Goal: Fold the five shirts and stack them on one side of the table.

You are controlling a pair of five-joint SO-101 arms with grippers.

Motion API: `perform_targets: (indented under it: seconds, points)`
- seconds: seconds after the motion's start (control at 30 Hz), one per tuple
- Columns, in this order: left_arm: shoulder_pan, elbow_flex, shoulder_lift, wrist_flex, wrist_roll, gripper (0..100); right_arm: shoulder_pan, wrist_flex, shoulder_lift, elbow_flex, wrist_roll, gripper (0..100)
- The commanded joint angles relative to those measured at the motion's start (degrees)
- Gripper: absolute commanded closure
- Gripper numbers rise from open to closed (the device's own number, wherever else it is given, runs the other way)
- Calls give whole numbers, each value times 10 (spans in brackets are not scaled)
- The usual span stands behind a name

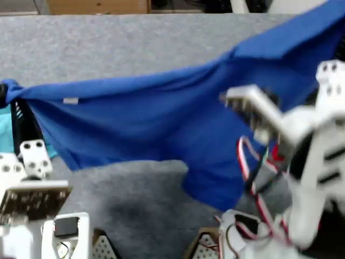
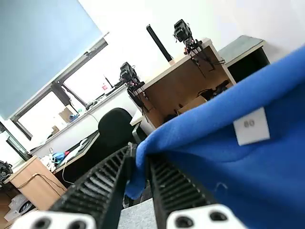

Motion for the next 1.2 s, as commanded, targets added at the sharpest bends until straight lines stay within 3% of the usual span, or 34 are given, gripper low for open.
perform_targets:
  seconds: [0.0, 0.27, 0.53, 0.67, 0.93, 1.17]
  points:
    - [-8, -62, 5, 44, 8, 983, 11, 1, -3, -60, -4, 996]
    - [-8, -63, 10, 84, 3, 983, 8, 46, -1, -17, -3, 996]
    - [-12, 166, 9, -60, -65, 983, -51, 31, -1, 191, -2, 996]
    - [-12, 319, 10, -207, -86, 983, -80, -77, -1, 331, -2, 996]
    - [-8, 585, 12, -548, -104, 983, -110, -419, 29, 560, 42, 996]
    - [-9, 592, 120, -646, -99, 983, -109, -590, 160, 545, 47, 996]
